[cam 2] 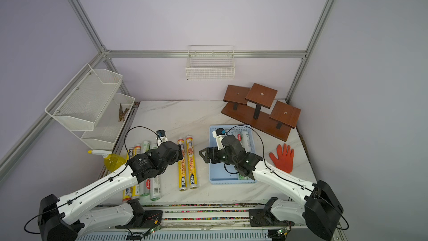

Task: Put the plastic wrap into the basket
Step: Pick up the plastic wrap from the center of the board.

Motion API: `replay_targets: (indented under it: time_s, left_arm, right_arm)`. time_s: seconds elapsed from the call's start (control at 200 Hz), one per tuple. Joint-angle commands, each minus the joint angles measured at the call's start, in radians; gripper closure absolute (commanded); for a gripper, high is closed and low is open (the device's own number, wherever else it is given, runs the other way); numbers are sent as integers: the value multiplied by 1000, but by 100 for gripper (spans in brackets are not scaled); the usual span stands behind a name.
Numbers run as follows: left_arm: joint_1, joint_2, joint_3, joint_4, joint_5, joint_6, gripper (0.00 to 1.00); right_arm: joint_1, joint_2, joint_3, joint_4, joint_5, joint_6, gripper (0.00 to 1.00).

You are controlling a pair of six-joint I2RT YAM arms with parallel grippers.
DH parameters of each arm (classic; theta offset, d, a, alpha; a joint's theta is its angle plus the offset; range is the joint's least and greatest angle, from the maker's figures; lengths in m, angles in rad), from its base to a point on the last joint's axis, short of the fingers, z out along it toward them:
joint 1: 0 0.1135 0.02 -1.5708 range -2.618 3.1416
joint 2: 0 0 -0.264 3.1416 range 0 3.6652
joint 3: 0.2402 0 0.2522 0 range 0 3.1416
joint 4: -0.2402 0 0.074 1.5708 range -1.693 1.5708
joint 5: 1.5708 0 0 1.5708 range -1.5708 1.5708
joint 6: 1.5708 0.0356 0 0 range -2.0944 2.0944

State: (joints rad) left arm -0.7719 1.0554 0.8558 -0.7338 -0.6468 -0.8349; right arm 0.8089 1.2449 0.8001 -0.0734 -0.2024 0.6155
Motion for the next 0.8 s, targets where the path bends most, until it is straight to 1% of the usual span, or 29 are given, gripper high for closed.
replay_targets:
  time_s: [0.0, 0.115, 0.195, 0.32, 0.415, 0.46, 0.475, 0.535, 0.6, 0.68, 0.795]
  left_arm:
    - [46, -82, -50, -86, -36, -28, 0]
    - [111, -170, -129, -61, -6, -13, 0]
    - [169, -224, -173, -52, 37, -5, 0]
    - [240, -256, -205, -48, 107, 7, 0]
    - [271, -236, -207, -40, 167, 47, 0]
    - [287, -215, -203, -41, 191, 64, 0]
    - [293, -206, -202, -44, 196, 67, 0]
    - [313, -173, -192, -60, 220, 79, 0]
    - [344, -141, -198, -53, 245, 93, 0]
    - [392, -101, -196, -42, 310, 112, 0]
    - [418, -45, -185, -38, 313, 117, 0]
  right_arm:
    - [71, 59, 48, 73, 86, -41, 16]
    - [134, 127, 78, 106, 103, -53, 15]
    - [178, 168, 96, 138, 114, -66, 10]
    - [225, 234, 141, 149, 140, -78, 7]
    - [242, 280, 177, 143, 141, -79, 6]
    - [246, 289, 193, 139, 141, -76, 6]
    - [249, 319, 198, 137, 141, -75, 5]
    - [252, 345, 217, 132, 140, -70, 5]
    - [254, 368, 235, 123, 135, -63, 5]
    - [258, 392, 254, 112, 131, -48, 5]
    - [259, 415, 271, 104, 123, -33, 5]
